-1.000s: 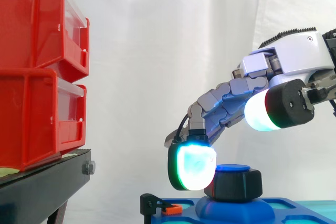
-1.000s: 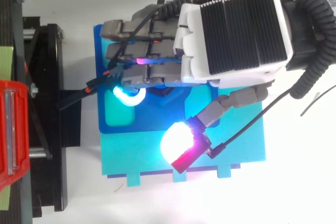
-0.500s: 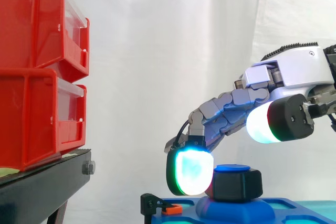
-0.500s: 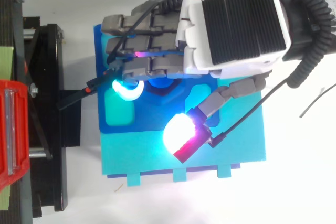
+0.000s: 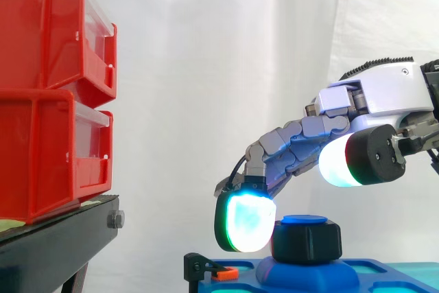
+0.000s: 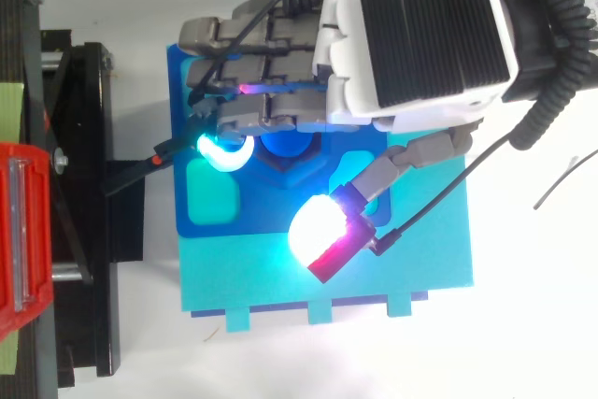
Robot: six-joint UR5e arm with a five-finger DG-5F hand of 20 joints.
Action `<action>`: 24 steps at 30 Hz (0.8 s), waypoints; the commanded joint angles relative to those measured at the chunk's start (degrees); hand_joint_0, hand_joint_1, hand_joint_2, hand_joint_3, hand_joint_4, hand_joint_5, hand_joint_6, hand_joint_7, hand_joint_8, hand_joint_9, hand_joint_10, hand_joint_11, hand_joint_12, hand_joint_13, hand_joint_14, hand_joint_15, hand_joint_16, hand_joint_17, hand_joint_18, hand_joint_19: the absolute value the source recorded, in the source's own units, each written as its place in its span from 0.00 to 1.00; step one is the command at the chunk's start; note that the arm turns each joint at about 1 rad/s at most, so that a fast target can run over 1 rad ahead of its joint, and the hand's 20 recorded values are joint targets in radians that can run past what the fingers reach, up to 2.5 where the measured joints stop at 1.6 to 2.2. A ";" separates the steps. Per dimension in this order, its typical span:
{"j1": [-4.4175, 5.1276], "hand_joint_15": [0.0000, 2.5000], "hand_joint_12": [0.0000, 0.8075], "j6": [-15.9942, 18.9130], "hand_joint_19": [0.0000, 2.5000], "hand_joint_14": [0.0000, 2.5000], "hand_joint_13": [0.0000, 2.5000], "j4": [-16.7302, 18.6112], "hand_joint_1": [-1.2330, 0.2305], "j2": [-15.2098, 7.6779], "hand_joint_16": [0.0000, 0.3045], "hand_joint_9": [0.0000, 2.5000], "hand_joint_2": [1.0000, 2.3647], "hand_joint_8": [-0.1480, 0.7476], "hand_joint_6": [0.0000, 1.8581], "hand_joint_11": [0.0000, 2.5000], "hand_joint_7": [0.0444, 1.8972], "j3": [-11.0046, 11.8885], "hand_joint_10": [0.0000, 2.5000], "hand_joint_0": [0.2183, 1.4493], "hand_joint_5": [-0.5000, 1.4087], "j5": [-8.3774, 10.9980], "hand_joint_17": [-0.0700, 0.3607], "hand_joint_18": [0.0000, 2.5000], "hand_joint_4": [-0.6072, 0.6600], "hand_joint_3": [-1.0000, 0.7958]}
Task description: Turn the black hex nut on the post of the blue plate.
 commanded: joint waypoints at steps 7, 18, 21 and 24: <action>-1.08 0.01 0.44 -0.54 0.15 0.00 0.11 0.01 0.67 -0.02 0.18 0.16 0.00 0.47 0.27 0.00 0.50 -0.06 0.00 0.22 0.18 -1.81 0.44 0.13 0.73 0.28; -2.75 0.01 0.44 -0.89 0.15 0.00 0.11 0.10 0.67 -0.02 0.18 0.16 0.00 0.47 0.27 0.00 0.50 0.02 0.00 0.22 0.18 -4.09 0.44 0.13 0.73 0.28; -3.10 0.01 0.44 -0.89 0.15 0.00 0.11 0.18 0.67 0.07 0.18 0.16 0.00 0.47 0.27 0.00 0.49 -0.06 0.00 0.22 0.18 -4.53 0.44 0.13 0.74 0.28; -3.54 0.01 0.44 -1.16 0.15 0.00 0.11 0.36 0.67 0.07 0.18 0.16 0.00 0.47 0.27 0.00 0.49 0.02 0.00 0.22 0.18 -5.15 0.44 0.13 0.73 0.28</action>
